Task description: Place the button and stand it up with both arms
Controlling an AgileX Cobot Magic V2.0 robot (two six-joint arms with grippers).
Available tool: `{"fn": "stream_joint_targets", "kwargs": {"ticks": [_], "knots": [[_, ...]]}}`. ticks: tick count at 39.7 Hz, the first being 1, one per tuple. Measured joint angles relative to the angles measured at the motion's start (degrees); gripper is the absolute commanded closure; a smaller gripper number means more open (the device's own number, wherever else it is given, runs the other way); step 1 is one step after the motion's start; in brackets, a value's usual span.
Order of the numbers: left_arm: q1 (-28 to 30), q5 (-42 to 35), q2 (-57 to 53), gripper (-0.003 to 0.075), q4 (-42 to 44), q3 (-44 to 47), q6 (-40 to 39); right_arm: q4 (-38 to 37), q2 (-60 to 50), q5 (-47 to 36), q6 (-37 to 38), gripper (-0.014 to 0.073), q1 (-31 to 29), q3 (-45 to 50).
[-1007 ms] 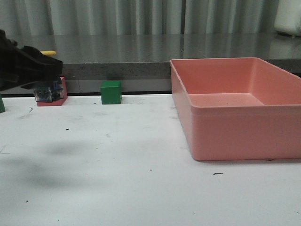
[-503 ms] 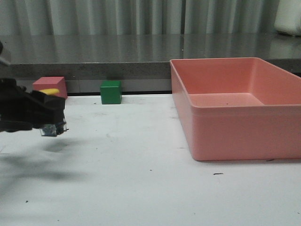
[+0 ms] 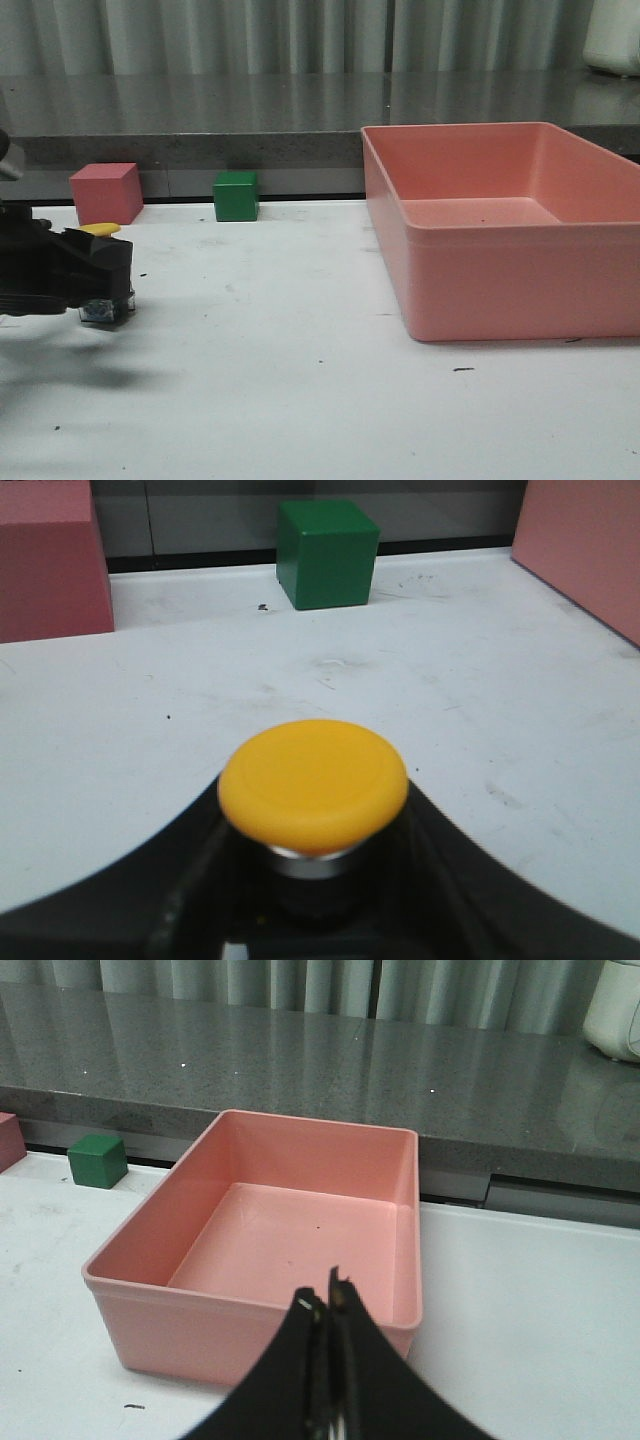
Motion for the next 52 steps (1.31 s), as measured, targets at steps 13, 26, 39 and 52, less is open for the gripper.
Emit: {"fn": "stream_joint_targets", "kwargs": {"ticks": [13, 26, 39, 52], "knots": [[0.0, 1.1, 0.3, 0.0169, -0.4, 0.2, 0.0, 0.0, 0.0, 0.0, 0.0, 0.0662, 0.0, 0.0], [0.0, 1.6, -3.7, 0.0169, 0.5, 0.4, 0.0, 0.0, 0.0, 0.0, 0.0, 0.0662, 0.0, 0.0], [0.0, 22.2, -21.5, 0.0169, 0.9, -6.1, 0.0, 0.0, 0.0, 0.0, 0.0, 0.0662, 0.0, 0.0], [0.0, 45.5, -42.4, 0.0175, 0.9, -8.7, 0.0, 0.0, 0.0, 0.0, 0.0, 0.0662, 0.0, 0.0]]}}
